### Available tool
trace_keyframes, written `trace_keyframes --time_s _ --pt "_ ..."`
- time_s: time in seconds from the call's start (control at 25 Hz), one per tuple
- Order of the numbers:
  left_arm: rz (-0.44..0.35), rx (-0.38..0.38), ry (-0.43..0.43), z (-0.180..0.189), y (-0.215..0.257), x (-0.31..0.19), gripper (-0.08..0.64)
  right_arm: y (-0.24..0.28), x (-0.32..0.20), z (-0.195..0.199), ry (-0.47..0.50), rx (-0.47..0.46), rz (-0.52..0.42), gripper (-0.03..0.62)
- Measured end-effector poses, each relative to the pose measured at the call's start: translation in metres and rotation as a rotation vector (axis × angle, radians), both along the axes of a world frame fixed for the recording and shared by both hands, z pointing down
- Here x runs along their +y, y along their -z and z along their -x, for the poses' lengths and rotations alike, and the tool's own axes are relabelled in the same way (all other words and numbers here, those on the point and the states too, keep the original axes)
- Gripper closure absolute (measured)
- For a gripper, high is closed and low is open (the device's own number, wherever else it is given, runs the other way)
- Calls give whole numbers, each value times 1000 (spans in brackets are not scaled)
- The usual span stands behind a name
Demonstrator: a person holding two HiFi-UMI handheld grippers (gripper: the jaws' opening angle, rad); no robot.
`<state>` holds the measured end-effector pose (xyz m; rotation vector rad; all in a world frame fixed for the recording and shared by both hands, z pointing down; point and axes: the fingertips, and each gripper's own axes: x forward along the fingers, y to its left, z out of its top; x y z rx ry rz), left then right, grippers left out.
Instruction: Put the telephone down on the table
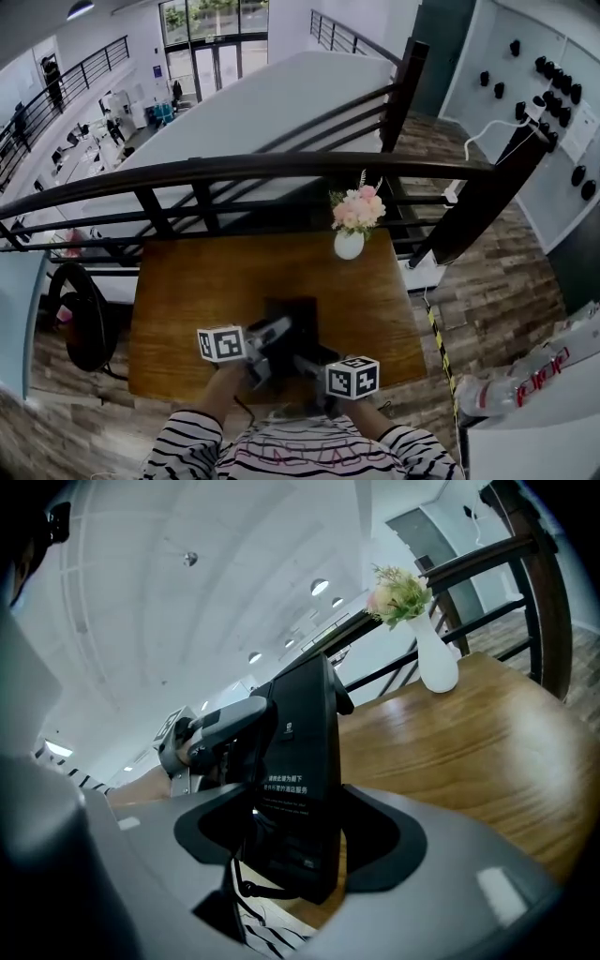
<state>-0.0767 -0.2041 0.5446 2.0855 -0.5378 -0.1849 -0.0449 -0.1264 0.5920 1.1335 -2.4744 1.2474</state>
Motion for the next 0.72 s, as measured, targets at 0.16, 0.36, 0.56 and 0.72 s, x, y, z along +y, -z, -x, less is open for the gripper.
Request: trace_keyframes --time_s 0.16,0.36,0.56,0.72 --pt "4 0 10 -13 -7 -43 381 -7 -44 -14 13 3 7 304" --pt "8 15 32 -30 -19 -95 380 -18 -96 -34 37 23 5 304" --pt "-4 15 43 -42 -36 -141 380 -34 -143 -47 59 31 11 304" --pt "6 0 58 -46 -59 -178 380 -51 -180 -53 70 29 23 304"
